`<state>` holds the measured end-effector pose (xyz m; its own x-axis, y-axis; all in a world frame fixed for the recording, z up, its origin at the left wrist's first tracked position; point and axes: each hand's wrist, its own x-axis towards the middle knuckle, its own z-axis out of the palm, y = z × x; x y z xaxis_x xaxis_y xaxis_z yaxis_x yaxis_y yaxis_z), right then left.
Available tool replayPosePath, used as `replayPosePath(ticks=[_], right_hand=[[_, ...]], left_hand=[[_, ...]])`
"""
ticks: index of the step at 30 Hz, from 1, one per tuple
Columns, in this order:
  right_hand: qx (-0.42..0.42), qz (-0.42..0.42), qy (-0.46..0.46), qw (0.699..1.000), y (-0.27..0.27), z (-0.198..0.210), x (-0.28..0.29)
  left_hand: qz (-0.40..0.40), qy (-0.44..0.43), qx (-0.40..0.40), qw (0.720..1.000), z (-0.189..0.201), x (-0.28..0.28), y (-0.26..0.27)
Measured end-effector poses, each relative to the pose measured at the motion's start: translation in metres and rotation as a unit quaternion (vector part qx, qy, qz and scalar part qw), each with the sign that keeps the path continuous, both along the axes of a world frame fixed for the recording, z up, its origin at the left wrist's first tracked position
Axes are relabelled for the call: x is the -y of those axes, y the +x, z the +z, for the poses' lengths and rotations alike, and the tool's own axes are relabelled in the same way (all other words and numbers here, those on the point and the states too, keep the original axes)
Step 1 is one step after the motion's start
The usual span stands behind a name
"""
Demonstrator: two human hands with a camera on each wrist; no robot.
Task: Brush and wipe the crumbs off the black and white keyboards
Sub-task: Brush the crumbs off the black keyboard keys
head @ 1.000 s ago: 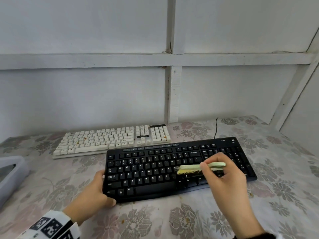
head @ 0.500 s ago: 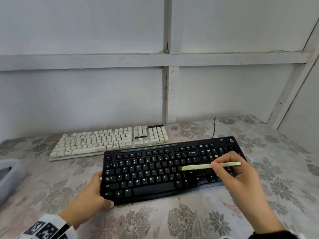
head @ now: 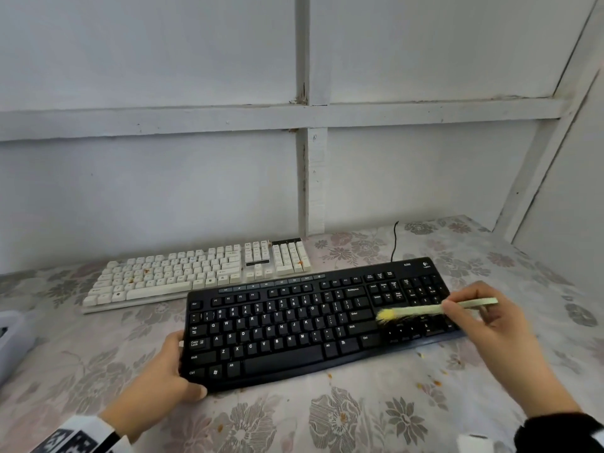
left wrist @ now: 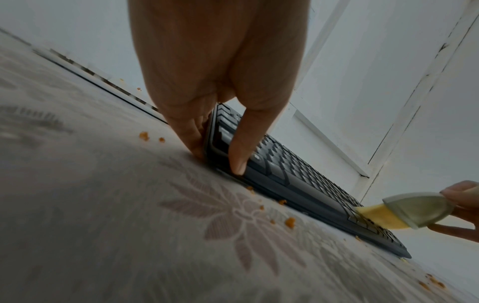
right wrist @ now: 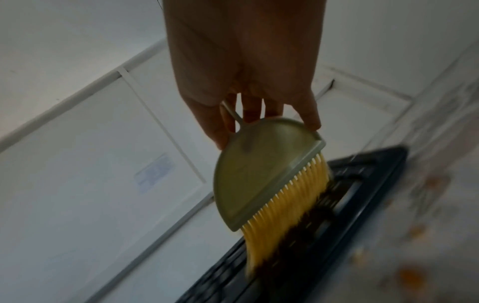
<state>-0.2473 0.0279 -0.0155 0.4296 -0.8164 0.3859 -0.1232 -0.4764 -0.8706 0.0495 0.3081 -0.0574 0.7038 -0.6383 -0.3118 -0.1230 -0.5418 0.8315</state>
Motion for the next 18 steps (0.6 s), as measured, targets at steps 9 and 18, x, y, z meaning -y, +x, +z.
replayPosePath(ticks=[9, 18], right_hand=[[-0.003, -0.007, 0.022, 1.0, -0.024, -0.001, 0.034], [0.004, -0.026, 0.033, 0.999, -0.034, 0.001, 0.053]], left_hand=[[0.006, 0.01, 0.007, 1.0, -0.001, 0.0, 0.002], [0.007, 0.013, 0.007, 1.0, 0.002, 0.001, -0.002]])
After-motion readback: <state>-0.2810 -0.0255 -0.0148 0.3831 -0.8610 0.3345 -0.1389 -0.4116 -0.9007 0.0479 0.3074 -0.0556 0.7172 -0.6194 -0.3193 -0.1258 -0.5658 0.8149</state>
